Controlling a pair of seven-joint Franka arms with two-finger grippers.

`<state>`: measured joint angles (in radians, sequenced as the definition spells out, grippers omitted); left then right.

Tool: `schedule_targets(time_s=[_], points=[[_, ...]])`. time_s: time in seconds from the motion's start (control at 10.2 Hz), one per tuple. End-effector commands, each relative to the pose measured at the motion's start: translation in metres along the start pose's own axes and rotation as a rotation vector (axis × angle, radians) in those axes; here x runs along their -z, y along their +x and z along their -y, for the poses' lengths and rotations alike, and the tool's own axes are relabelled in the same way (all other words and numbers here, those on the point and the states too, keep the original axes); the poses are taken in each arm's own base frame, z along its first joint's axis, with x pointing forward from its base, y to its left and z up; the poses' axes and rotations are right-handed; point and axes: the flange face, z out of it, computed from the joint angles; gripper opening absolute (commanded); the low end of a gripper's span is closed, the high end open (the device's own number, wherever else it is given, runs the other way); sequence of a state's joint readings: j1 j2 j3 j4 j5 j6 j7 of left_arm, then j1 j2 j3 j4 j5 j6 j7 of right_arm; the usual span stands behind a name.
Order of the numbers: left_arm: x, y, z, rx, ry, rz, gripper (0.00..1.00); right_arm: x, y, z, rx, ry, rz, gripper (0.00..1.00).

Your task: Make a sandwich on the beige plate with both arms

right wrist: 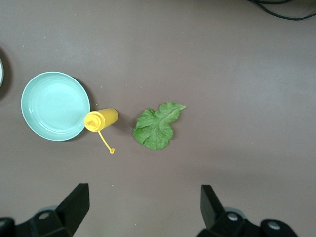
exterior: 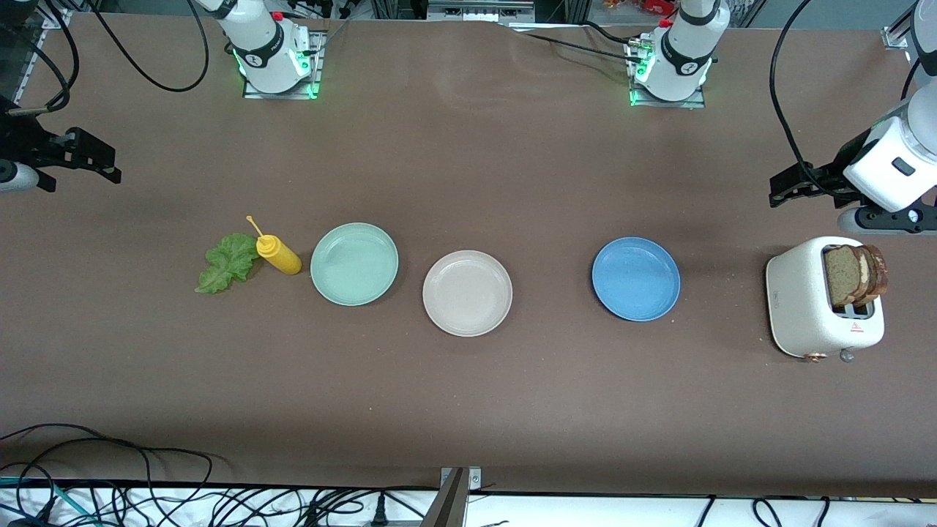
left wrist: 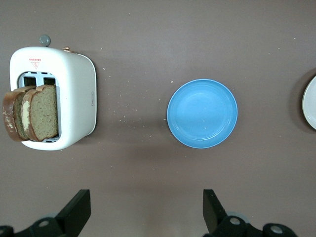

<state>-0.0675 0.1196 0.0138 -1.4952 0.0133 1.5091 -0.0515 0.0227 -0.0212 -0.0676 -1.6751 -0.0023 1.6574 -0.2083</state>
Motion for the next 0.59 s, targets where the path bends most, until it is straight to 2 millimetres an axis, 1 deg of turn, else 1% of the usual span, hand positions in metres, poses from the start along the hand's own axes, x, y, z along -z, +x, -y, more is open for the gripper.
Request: schedule_targets(time_s=[0.0, 0.49], points=[[0.0004, 0.0012, 0.0039, -0.01, -0.005, -0.012, 1.0, 0.0076, 0.003, 0.0009, -0.001, 0.018, -0.005, 1.0], [-0.0012, 0.0017, 0.0047, -0.009, -0.005, -0.009, 1.0, 0.0068, 0.0024, -0.0007, -0.005, 0.018, -0.002, 1.0]])
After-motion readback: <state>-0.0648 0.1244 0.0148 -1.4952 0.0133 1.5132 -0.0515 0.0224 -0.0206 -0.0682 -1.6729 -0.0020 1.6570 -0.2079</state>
